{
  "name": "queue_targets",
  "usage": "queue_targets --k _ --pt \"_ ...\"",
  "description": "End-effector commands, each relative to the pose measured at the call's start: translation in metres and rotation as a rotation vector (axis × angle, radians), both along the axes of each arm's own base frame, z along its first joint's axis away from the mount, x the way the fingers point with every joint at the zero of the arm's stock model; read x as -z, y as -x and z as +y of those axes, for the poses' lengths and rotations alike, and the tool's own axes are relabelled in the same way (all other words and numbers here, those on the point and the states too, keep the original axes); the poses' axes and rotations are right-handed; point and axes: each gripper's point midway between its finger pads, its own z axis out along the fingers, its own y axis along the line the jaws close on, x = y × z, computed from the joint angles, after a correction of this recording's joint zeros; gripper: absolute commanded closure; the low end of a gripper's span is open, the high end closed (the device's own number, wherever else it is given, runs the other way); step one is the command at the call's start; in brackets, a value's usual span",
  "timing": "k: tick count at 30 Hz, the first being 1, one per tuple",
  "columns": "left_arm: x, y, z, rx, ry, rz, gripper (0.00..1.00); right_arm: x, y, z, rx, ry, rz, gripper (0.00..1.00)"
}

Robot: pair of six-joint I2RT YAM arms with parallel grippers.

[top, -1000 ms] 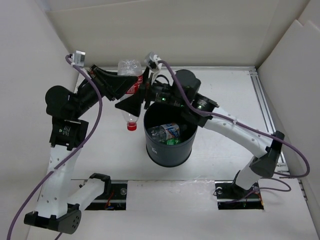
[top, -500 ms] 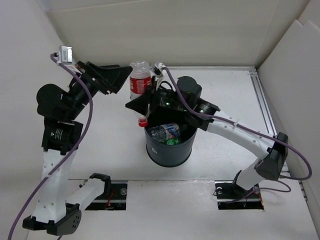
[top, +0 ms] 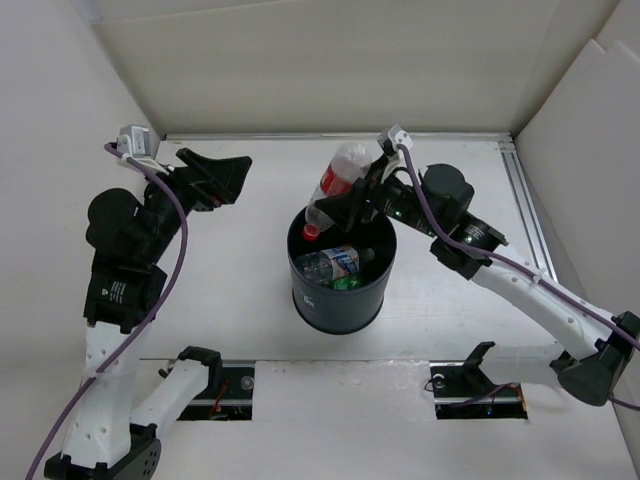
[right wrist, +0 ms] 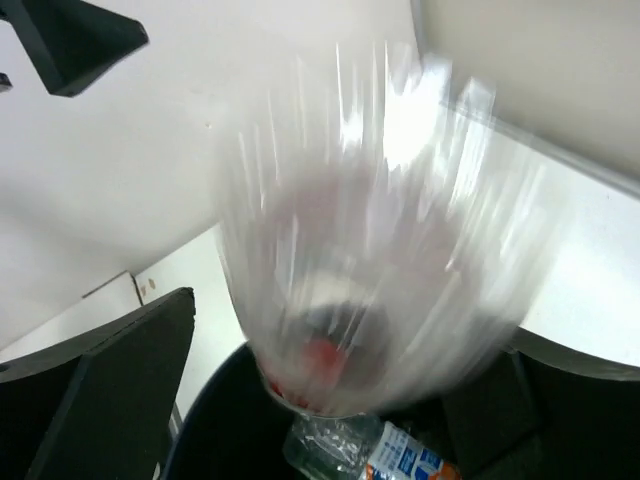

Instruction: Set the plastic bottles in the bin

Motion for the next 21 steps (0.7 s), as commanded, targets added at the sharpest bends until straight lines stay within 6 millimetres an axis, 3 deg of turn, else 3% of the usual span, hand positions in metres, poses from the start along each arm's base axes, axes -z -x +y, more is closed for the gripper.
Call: queue_targets --k 1,9,12,13,16,17,21 --pt "0.018 -0.003 0.008 -0.044 -0.044 0.017 0.00 0.007 0.000 -0.011 0.034 0.027 -0.012 0.00" --pt "0.050 0.000 0.031 -0.162 -0.111 0.089 0.00 0.006 0.004 -0.050 0.176 0.090 -0.002 0.00" --pt "0.062 0.006 0.043 -0.221 -0.137 0.115 0.00 0.007 0.008 -0.076 0.275 0.134 0.018 0.00" --pt "0.062 0.009 0.047 -0.237 -0.136 0.114 0.00 0.017 0.008 -0.087 0.323 0.180 0.037 0.00" --pt "0.074 0.018 0.060 -0.297 -0.152 0.135 0.00 0.009 0.013 -0.118 0.425 0.193 0.043 0.00" --pt "0.081 0.019 0.064 -0.317 -0.157 0.149 0.00 0.018 0.017 -0.128 0.445 0.229 0.064 0.00" --pt "0.099 0.033 0.082 -0.400 -0.164 0.171 0.00 0.019 0.036 -0.165 0.524 0.258 0.074 0.00"
